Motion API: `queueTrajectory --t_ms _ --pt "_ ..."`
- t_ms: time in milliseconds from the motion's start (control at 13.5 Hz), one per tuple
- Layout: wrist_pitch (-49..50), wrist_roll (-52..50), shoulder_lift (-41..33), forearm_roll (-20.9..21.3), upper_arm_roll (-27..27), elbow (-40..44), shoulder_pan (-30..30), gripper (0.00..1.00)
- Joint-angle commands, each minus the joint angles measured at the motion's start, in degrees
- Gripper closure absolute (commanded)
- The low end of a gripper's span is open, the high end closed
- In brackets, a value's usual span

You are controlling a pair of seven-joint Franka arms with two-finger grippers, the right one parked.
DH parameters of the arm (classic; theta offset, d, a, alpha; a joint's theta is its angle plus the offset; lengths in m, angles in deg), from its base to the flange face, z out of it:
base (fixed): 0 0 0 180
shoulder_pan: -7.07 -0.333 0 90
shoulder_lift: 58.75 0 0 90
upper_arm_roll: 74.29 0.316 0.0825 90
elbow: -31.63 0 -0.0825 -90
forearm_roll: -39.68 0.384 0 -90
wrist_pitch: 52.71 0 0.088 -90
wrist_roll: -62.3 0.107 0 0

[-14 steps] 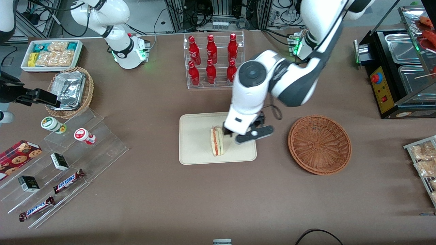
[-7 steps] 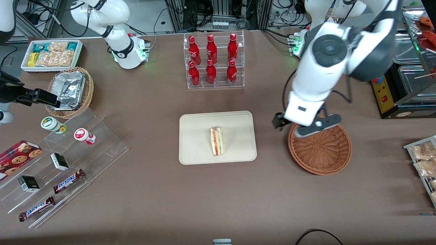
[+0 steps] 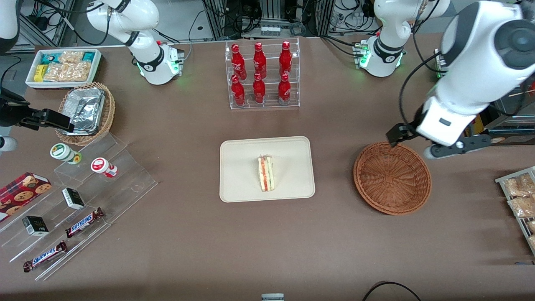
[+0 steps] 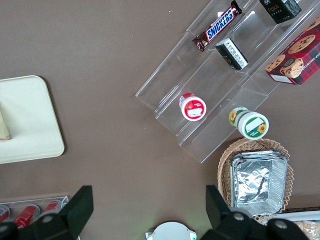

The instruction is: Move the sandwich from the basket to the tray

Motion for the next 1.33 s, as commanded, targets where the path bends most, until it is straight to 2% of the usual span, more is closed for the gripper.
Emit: queueTrajectory --t_ms 0,296,519,593,1259 --pt "2.4 6.9 -3.1 -1.1 1.2 -1.9 -1.7 0.0" --pt "4.5 13.9 -4.9 -1.1 7.6 -1.9 0.4 0.0" --pt "5.5 17.9 -6.3 -1.0 17.4 -1.9 7.7 0.0" --pt "5.7 18.8 -6.5 -1.0 18.3 -2.0 7.8 0.0" --pt "5.1 21.5 -3.6 -1.0 15.5 2.9 4.5 0.0"
